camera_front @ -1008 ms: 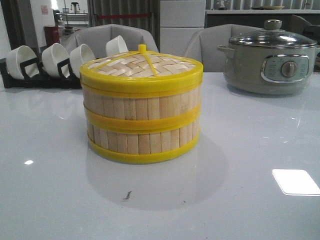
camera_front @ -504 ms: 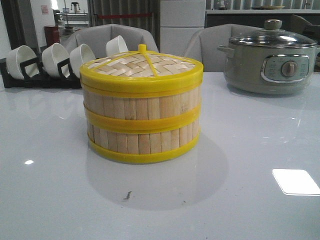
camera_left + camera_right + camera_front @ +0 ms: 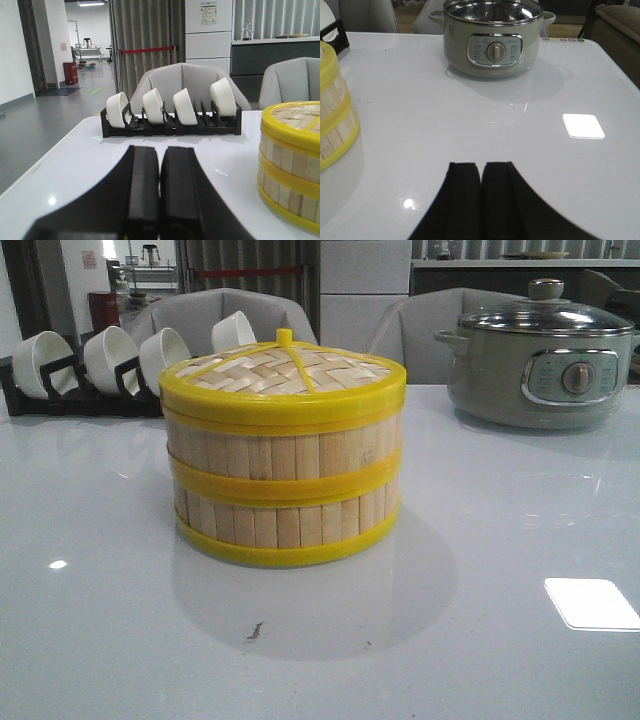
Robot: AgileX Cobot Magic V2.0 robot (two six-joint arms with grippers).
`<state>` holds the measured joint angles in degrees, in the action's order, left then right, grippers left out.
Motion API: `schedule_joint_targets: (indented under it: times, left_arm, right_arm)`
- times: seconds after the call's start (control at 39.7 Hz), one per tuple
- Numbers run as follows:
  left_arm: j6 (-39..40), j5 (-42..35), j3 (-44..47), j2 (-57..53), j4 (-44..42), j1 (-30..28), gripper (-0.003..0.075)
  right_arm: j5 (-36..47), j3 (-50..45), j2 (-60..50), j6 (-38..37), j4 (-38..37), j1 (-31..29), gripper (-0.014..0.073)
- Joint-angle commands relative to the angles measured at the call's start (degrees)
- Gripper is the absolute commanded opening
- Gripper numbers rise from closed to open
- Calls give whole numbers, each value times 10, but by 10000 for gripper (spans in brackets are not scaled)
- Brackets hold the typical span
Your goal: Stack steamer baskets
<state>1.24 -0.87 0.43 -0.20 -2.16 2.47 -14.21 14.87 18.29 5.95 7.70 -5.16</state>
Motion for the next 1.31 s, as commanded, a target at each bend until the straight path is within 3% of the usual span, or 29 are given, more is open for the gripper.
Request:
schedule_joint_targets:
  times: [0.0,0.23,0.5,0.71,1.06,1.16,1.29]
  left_arm:
    - [3,-52,0,-8,0,-1,85]
    - [3,-52,0,-8,0,-1,85]
    - [3,-52,0,-8,0,-1,85]
    - [3,-52,0,-8,0,-1,85]
    - [3,-52,0,-8,0,-1,85]
    - [3,-52,0,-8,0,-1,85]
    - [3,-52,0,-8,0,-1,85]
  right_arm:
    - [47,16,3,1,0,-2,27]
    - [0,10,-60,-2,21,2,29]
    - [-8,-90,-204,-2,52,17,29]
    - [54,-160,-201,-2,107,19,29]
    - [70,-158,-201,7,107,19,29]
    - [70,-158,-201,4,92,19,29]
    - [72,-158,-201,-80,-18,19,29]
